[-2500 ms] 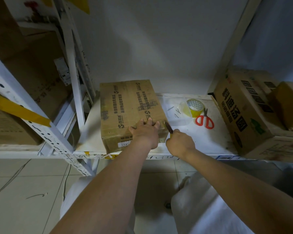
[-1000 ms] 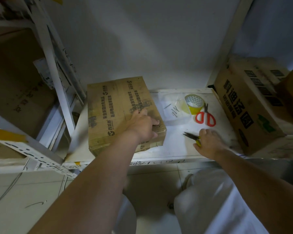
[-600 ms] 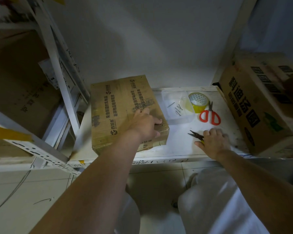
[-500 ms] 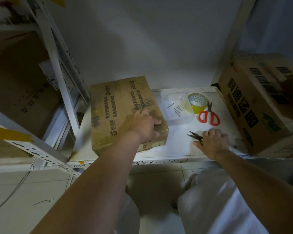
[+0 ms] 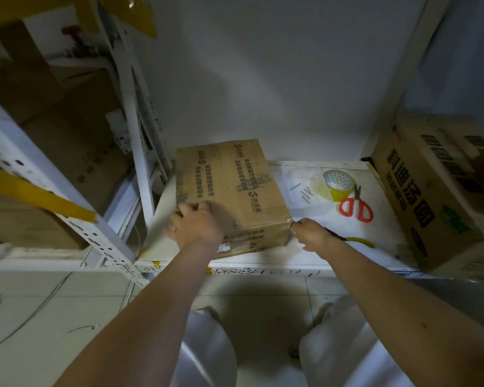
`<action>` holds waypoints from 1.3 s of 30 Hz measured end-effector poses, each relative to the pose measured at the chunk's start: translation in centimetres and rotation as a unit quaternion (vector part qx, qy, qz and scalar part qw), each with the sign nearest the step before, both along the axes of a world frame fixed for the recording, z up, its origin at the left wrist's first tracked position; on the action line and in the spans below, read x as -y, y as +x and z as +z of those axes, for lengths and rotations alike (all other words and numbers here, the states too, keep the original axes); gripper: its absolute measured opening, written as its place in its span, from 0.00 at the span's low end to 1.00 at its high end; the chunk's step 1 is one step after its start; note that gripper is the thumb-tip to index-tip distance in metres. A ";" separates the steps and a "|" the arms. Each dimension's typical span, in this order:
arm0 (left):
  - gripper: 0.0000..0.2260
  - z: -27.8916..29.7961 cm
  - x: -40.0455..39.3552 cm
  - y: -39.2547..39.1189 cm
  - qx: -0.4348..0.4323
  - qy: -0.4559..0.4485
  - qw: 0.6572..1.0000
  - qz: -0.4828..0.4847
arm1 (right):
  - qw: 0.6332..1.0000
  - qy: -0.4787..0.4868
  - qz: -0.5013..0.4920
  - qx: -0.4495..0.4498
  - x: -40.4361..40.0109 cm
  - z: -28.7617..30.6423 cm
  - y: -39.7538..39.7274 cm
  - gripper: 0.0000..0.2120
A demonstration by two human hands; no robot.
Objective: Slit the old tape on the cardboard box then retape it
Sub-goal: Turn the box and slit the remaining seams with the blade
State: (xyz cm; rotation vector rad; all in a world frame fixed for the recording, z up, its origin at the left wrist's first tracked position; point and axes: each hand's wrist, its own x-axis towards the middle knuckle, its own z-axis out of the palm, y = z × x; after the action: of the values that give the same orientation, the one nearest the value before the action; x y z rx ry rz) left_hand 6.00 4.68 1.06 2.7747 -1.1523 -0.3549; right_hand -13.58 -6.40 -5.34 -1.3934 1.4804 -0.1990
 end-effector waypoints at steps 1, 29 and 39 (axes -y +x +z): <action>0.20 -0.3 -0.6 0.7 -0.025 0.005 1.000 0.017 | 0.999 0.034 -0.028 0.027 -0.2 0.1 0.1 0.14; 0.27 -1.5 -1.6 0.9 -0.414 -0.236 0.854 0.209 | 0.964 -0.032 -0.111 0.240 -0.1 13.5 3.1 0.08; 0.29 -0.3 -1.2 0.1 -0.645 -0.275 0.683 0.205 | 0.959 -0.131 -0.030 0.250 -2.8 13.4 6.7 0.09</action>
State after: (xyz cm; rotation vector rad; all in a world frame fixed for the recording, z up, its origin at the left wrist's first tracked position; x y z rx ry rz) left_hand 6.05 5.91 0.71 1.4413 -0.1580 -1.3067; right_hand -6.90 -3.60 8.04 -1.3734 1.0970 -0.7527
